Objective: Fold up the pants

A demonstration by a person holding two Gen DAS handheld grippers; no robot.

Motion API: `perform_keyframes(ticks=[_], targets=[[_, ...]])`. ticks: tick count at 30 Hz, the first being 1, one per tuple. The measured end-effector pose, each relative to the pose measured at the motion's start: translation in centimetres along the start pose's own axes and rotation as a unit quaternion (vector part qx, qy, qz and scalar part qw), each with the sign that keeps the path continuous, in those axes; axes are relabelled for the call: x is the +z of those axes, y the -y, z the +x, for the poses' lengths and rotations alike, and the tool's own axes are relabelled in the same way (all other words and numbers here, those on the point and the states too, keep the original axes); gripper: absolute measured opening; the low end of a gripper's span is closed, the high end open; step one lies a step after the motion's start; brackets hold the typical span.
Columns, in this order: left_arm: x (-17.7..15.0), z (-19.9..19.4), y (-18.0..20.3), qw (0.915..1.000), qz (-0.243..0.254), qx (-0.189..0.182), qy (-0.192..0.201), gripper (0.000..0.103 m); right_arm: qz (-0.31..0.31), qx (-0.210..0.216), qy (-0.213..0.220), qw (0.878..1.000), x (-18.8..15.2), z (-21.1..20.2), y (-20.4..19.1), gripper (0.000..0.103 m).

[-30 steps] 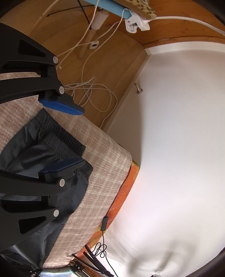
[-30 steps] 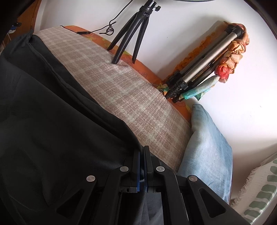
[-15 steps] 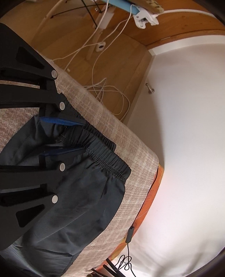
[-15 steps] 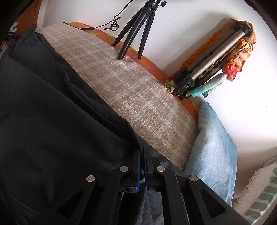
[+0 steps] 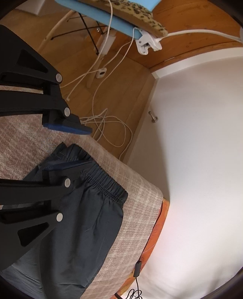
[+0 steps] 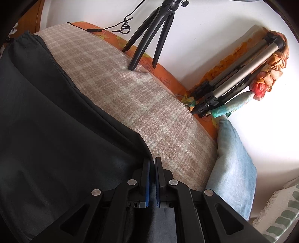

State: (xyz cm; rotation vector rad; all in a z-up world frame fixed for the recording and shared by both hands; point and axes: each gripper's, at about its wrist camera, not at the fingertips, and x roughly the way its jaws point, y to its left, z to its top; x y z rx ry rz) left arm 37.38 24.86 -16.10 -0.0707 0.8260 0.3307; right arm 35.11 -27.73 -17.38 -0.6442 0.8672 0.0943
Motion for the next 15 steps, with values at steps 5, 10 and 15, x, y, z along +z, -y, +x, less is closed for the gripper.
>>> perform_keyframes(ticks=[5, 10, 15], targets=[[0.5, -3.0, 0.0, 0.9990, -0.016, -0.026, 0.032, 0.042, 0.033, 0.013, 0.040, 0.999, -2.0, -3.7, 0.9, 0.041], [-0.6, -6.6, 4.0, 0.9934, 0.034, -0.100, 0.045, 0.042, 0.101, 0.022, 0.078, 0.992, -6.3, -9.2, 3.0, 0.058], [-3.7, -11.1, 9.7, 0.9751, 0.101, -0.193, 0.039, 0.042, 0.200, 0.016, 0.083, 0.976, -13.0, -12.8, 5.9, 0.061]])
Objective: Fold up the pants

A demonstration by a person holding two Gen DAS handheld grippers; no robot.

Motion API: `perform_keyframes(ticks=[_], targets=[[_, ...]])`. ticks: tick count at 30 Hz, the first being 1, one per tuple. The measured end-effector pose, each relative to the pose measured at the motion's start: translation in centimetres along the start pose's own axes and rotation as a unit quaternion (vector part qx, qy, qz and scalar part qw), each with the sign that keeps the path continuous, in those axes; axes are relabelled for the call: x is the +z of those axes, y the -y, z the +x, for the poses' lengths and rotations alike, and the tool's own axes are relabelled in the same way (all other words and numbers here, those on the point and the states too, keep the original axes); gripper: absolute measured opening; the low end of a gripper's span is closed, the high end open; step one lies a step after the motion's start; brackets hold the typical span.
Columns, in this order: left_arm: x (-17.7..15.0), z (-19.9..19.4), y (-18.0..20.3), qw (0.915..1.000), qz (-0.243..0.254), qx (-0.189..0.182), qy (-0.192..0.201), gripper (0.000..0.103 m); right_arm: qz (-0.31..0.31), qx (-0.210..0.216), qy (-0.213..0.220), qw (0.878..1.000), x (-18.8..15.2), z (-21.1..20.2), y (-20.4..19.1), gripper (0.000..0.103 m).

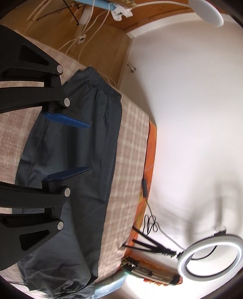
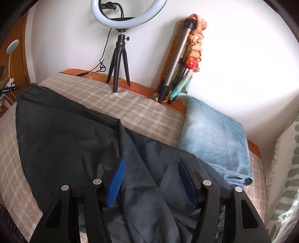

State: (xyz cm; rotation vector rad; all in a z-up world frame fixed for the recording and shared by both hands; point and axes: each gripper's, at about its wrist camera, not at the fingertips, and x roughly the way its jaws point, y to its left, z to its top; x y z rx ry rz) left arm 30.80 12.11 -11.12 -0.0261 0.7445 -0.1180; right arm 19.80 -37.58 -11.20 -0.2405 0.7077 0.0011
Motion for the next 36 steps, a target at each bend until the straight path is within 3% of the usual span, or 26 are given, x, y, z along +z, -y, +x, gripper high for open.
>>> perform_keyframes(ticks=[6, 10, 14, 18, 22, 27, 30, 31, 33, 34, 35, 36], targets=[[-1.8, -3.2, 9.7, 0.9913, 0.071, -0.110, -0.013, 0.049, 0.098, -0.023, -0.007, 0.995, -6.5, -3.6, 6.5, 0.062], [-3.6, -4.6, 16.2, 0.9762, 0.128, -0.172, -0.033, 0.053, 0.110, -0.028, -0.012, 0.993, -9.9, -5.3, 8.4, 0.062], [-6.1, -5.5, 22.1, 0.9584, 0.179, -0.217, -0.050, 0.058, 0.092, -0.008, -0.011, 0.996, -12.4, -6.4, 8.6, 0.062], [-8.9, -5.7, 27.2, 0.9378, 0.224, -0.253, -0.080, 0.062, 0.044, 0.034, -0.002, 0.998, -14.2, -7.6, 7.4, 0.065], [-11.5, -6.0, 32.1, 0.9115, 0.284, -0.279, -0.103, 0.063, -0.040, 0.044, -0.006, 0.998, -15.1, -7.9, 5.0, 0.071], [-14.3, -7.2, 36.7, 0.8840, 0.361, -0.281, -0.095, 0.063, -0.152, 0.013, -0.029, 0.988, -15.6, -6.5, 2.3, 0.071], [-15.1, -7.2, 38.5, 0.8772, 0.388, -0.269, -0.089, 0.063, -0.215, -0.007, -0.042, 0.976, -16.1, -5.6, 1.2, 0.069], [-15.3, -7.0, 38.9, 0.8775, 0.391, -0.263, -0.087, 0.063, -0.235, -0.018, -0.042, 0.971, -16.3, -5.3, 0.9, 0.066], [-15.3, -6.6, 39.4, 0.8798, 0.392, -0.254, -0.087, 0.063, -0.267, -0.041, -0.053, 0.961, -16.5, -4.5, 0.6, 0.048], [-15.3, -6.4, 39.6, 0.8810, 0.392, -0.250, -0.088, 0.063, -0.276, -0.043, -0.059, 0.958, -16.5, -4.2, 0.6, 0.031], [-15.4, -6.2, 39.8, 0.8819, 0.392, -0.246, -0.090, 0.063, -0.280, -0.047, -0.060, 0.957, -16.4, -4.1, 0.7, 0.022], [-15.5, -5.9, 39.9, 0.8825, 0.393, -0.242, -0.091, 0.063, -0.283, -0.047, -0.057, 0.956, -16.2, -4.3, 0.9, 0.021]])
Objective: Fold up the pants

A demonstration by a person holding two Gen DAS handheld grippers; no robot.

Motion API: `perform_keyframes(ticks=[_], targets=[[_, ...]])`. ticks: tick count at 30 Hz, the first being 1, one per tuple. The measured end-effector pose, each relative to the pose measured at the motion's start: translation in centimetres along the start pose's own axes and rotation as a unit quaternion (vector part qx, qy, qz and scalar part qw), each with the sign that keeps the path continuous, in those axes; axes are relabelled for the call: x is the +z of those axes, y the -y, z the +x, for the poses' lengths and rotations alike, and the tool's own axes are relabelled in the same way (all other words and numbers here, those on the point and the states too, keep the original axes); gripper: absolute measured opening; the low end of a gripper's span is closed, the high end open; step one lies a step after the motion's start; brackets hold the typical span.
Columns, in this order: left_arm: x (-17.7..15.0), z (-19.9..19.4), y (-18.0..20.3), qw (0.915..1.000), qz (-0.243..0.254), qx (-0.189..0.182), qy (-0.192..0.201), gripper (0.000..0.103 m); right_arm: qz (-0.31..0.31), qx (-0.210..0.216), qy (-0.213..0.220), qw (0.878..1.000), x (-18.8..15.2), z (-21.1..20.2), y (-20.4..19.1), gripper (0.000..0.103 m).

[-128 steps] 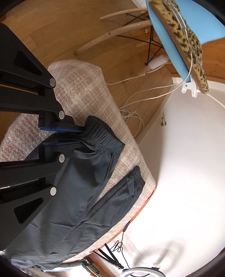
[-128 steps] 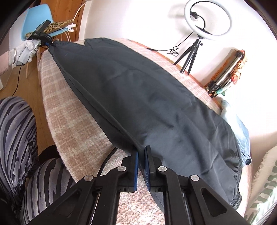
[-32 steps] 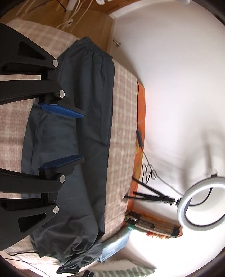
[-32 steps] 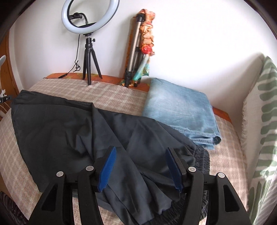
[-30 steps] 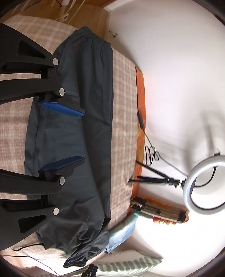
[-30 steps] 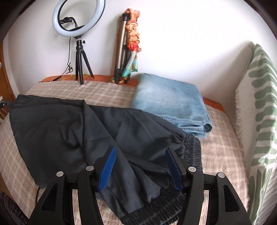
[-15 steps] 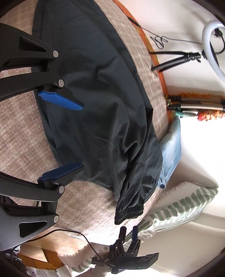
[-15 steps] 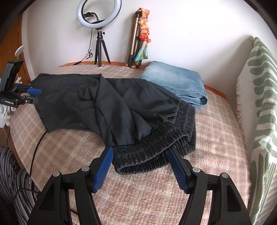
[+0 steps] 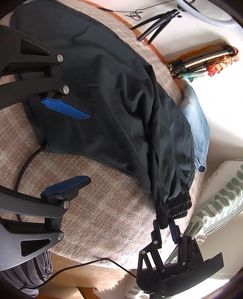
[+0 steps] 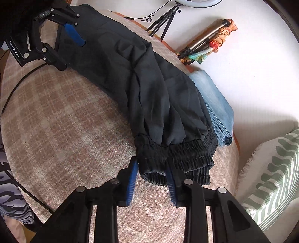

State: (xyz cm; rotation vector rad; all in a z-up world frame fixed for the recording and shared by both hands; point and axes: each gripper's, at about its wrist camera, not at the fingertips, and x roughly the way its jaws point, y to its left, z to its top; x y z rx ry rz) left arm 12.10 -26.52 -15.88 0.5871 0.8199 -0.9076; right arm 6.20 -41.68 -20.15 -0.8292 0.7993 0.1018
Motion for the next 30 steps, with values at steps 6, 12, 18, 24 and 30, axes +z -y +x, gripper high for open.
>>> perform_keyframes(ticks=[6, 12, 18, 24, 30], targets=[[-0.3, 0.8, 0.0, 0.9999, 0.003, 0.014, -0.006, 0.062, 0.045, -0.019, 0.045, 0.998, 1.6, -2.1, 5.7, 0.012], [-0.6, 1.8, -0.1, 0.9999, 0.001, 0.010, -0.003, 0.032, 0.104, -0.033, 0.054, 0.993, 4.1, -0.5, 13.4, 0.011], [-0.8, 1.8, -0.5, 0.9999, -0.003, -0.002, 0.010, 0.014, 0.177, -0.012, 0.012, 0.984, 4.7, 6.1, 18.2, 0.011], [-0.9, 1.5, -0.6, 0.9999, 0.000, -0.008, 0.011, 0.006, 0.301, 0.015, -0.005, 0.954, 2.7, 10.3, 20.6, 0.044], [-1.0, 0.4, -1.2, 0.9993, -0.014, -0.026, 0.024, 0.004, 0.459, 0.051, 0.008, 0.887, -4.6, 6.5, 19.5, 0.079]])
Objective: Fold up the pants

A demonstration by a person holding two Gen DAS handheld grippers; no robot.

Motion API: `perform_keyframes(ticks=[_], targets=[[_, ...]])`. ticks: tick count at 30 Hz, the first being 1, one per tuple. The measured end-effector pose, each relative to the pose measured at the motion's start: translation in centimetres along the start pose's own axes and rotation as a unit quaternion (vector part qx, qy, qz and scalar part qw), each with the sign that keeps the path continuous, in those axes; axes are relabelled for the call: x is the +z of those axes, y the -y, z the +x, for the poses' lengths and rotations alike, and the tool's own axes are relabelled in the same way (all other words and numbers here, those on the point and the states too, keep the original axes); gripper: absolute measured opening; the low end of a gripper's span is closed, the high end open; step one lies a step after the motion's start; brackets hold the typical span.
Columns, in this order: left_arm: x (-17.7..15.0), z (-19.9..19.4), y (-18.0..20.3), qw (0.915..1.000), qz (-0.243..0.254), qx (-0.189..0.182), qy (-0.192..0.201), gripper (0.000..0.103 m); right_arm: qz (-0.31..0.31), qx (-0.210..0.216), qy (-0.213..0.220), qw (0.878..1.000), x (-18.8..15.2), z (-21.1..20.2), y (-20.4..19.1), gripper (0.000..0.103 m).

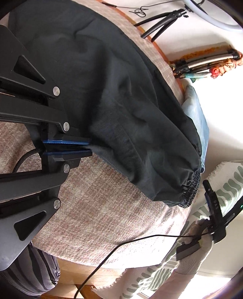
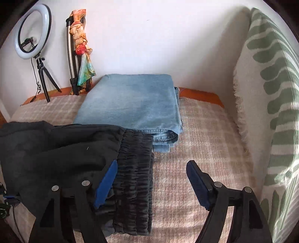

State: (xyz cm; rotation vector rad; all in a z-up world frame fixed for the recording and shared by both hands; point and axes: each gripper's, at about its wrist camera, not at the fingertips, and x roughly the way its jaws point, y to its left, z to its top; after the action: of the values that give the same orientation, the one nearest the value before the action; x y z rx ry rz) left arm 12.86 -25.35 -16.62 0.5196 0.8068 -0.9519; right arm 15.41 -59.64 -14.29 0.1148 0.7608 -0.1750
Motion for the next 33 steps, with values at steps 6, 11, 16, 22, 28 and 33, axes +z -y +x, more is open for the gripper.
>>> perform_keyframes(ticks=[6, 11, 16, 22, 28, 33], targets=[[0.0, -0.4, -0.4, 0.9998, -0.014, -0.009, 0.005, 0.004, 0.197, 0.089, -0.053, 0.975, -6.2, 0.8, 3.3, 0.080], [-0.3, -0.7, -0.2, 0.9998, -0.016, -0.007, 0.005, 0.003, 0.270, 0.126, -0.037, 0.954, -6.9, 2.3, 3.2, 0.082], [-0.8, -1.6, 0.1, 0.9998, 0.002, 0.002, 0.018, 0.002, 0.269, 0.095, -0.034, 0.958, -5.7, 3.4, 1.1, 0.077], [-2.1, -3.4, -0.5, 0.9997, -0.003, 0.014, 0.017, 0.042, 0.287, 0.085, -0.032, 0.954, -5.4, 3.8, 1.5, 0.059], [-1.9, -1.4, 1.1, 0.9985, 0.033, 0.043, -0.005, 0.048, 0.305, 0.095, -0.026, 0.947, -6.0, 3.4, 1.5, 0.072], [-1.8, 0.6, 1.5, 0.9958, 0.066, 0.060, -0.017, 0.020, 0.293, 0.070, -0.015, 0.953, -5.6, 3.5, 0.4, 0.075]])
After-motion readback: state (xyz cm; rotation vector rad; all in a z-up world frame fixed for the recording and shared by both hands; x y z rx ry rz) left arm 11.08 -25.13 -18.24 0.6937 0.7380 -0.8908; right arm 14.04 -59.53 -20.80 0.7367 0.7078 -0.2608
